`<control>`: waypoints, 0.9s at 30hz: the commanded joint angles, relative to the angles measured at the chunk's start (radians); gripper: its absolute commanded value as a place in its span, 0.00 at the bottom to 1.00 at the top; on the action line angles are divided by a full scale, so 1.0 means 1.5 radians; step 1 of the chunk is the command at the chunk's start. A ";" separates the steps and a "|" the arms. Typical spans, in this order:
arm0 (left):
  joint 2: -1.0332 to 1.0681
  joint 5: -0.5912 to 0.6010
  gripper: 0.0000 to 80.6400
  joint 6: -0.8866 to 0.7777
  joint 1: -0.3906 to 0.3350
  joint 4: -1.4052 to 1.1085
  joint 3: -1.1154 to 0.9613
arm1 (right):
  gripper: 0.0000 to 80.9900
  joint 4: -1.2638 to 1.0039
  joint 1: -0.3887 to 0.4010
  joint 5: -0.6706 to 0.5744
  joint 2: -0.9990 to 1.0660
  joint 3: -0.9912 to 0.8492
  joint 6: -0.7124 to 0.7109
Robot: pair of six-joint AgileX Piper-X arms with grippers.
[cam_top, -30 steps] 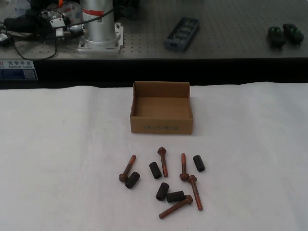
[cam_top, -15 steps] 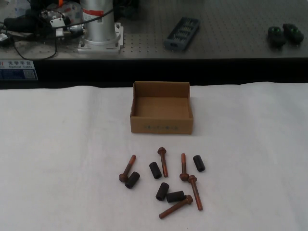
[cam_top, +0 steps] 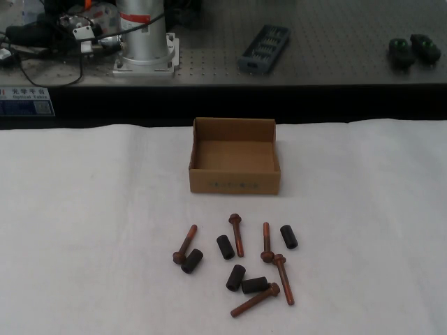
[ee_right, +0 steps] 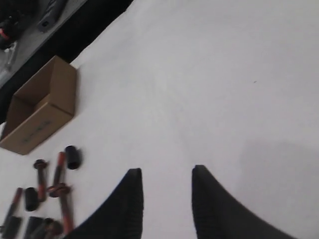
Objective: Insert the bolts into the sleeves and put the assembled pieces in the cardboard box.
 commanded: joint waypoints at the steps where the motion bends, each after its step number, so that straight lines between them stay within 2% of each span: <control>1: -0.001 -0.005 0.08 -0.004 0.000 -0.003 -0.007 | 0.17 -0.019 -0.004 -0.030 -0.001 -0.005 0.011; 4: -0.001 -0.005 0.08 0.000 0.000 -0.003 -0.007 | 0.15 -0.086 -0.003 -0.040 -0.001 -0.005 0.013; 9: -0.001 -0.005 0.08 0.002 0.000 -0.003 -0.007 | 0.15 -0.095 0.003 -0.076 -0.001 -0.005 0.019; 15: -0.001 -0.005 0.08 0.025 0.000 -0.003 -0.007 | 0.15 -0.145 0.024 -0.097 0.118 -0.034 -0.010; 20: -0.001 -0.005 0.08 0.050 0.000 -0.003 -0.007 | 0.15 -0.174 0.062 -0.104 0.306 -0.117 -0.072; 27: -0.001 -0.022 0.08 0.050 0.000 -0.003 -0.007 | 0.15 -0.174 0.138 -0.133 0.670 -0.298 -0.178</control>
